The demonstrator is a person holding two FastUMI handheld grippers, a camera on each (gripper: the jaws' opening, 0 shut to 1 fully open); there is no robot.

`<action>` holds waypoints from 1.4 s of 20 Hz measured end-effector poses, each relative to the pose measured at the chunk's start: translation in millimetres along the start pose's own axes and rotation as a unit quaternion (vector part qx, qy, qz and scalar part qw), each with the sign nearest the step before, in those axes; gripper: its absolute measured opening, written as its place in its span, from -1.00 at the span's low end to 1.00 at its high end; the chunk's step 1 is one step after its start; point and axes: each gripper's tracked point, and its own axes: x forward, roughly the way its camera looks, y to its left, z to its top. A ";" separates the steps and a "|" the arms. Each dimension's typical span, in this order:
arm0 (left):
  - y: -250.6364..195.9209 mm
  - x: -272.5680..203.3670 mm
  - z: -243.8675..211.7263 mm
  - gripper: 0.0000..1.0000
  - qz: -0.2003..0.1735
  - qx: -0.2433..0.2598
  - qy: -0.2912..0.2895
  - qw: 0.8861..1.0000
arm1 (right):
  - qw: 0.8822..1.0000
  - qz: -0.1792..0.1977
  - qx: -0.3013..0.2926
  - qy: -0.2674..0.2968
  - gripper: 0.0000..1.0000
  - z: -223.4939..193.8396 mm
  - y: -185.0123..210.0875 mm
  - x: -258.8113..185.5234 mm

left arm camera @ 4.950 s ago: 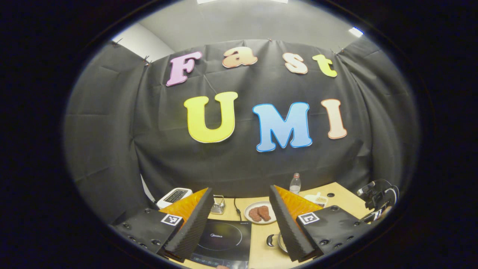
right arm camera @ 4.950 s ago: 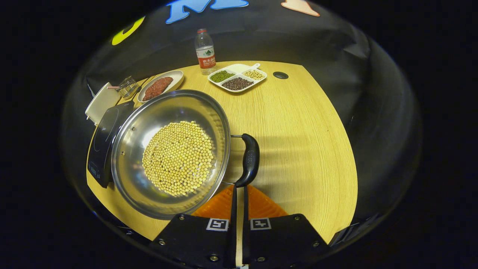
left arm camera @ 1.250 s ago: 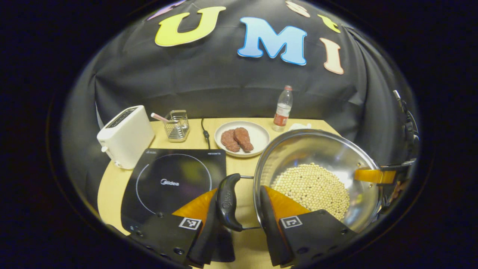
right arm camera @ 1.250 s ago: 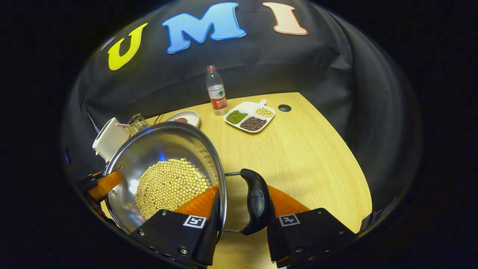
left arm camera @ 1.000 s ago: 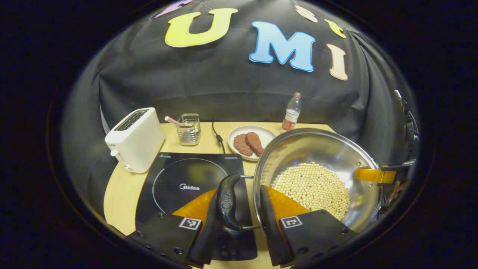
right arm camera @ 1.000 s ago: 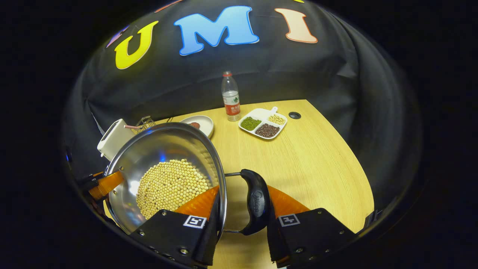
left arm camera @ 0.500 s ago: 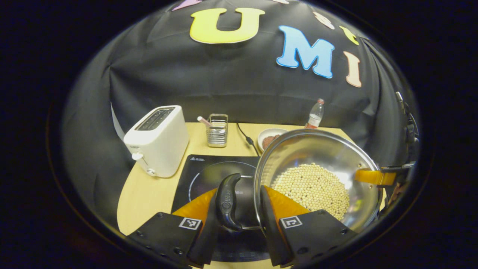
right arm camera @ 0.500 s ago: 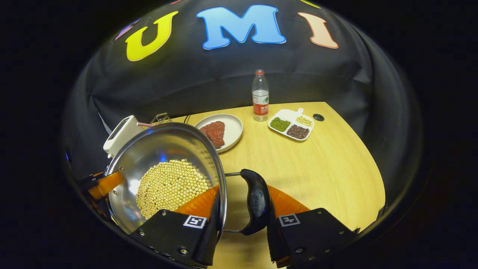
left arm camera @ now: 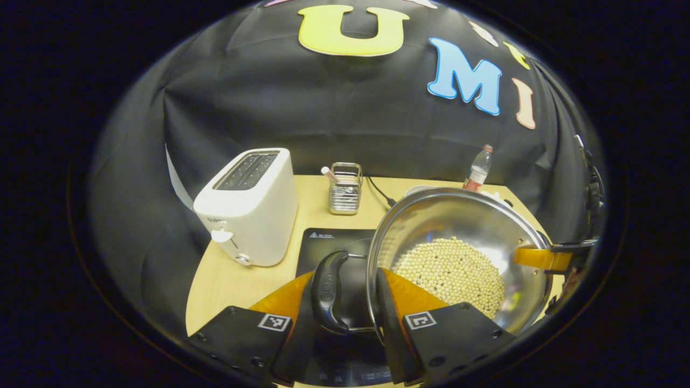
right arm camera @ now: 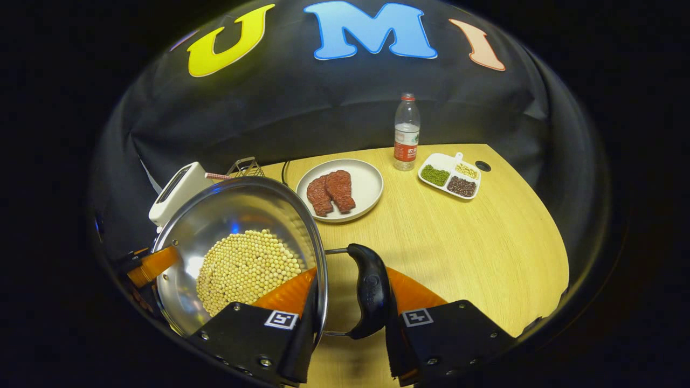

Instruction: First push the handle of the pot to place it horizontally, then grasp the pot with both hands and set it on the induction cooktop.

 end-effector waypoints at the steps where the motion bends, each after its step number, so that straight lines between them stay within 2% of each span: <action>1: 5.1 3.5 -1.2 0.19 0.000 -0.004 0.003 1.000 | 1.000 0.000 0.000 0.002 0.11 -0.2 5.4 3.7; 12: 61.2 44.5 -3.0 0.19 0.009 -0.010 -0.002 1.000 | 1.000 0.008 -0.005 0.009 0.11 0.6 52.1 47.5; 14: 65.0 53.4 -5.0 0.25 0.005 -0.014 0.002 1.000 | 1.000 0.007 -0.005 0.010 0.11 0.1 54.6 51.8; 19: 72.8 64.9 -14.5 0.25 0.002 -0.008 0.007 1.000 | 1.000 0.004 0.000 0.019 0.11 -9.1 58.4 59.4; 21: 73.6 67.3 -16.1 0.19 0.000 -0.010 0.006 1.000 | 1.000 0.003 0.000 0.018 0.11 -10.4 58.2 62.1; 23: 73.2 69.5 -20.4 0.31 -0.001 -0.010 0.006 1.000 | 1.000 0.003 0.002 0.019 0.11 -12.8 59.0 64.3; 25: 75.3 71.1 -24.0 0.31 0.000 -0.007 0.001 1.000 | 1.000 0.006 0.004 0.019 0.11 -14.8 59.6 64.9; 27: 77.7 72.0 -21.4 0.19 0.000 -0.010 -0.004 1.000 | 1.000 0.009 0.005 0.016 0.11 -15.5 60.2 67.6; 28: 79.3 69.6 -21.8 0.32 -0.001 -0.014 -0.004 1.000 | 1.000 0.011 0.006 0.012 0.12 -15.6 60.9 68.6</action>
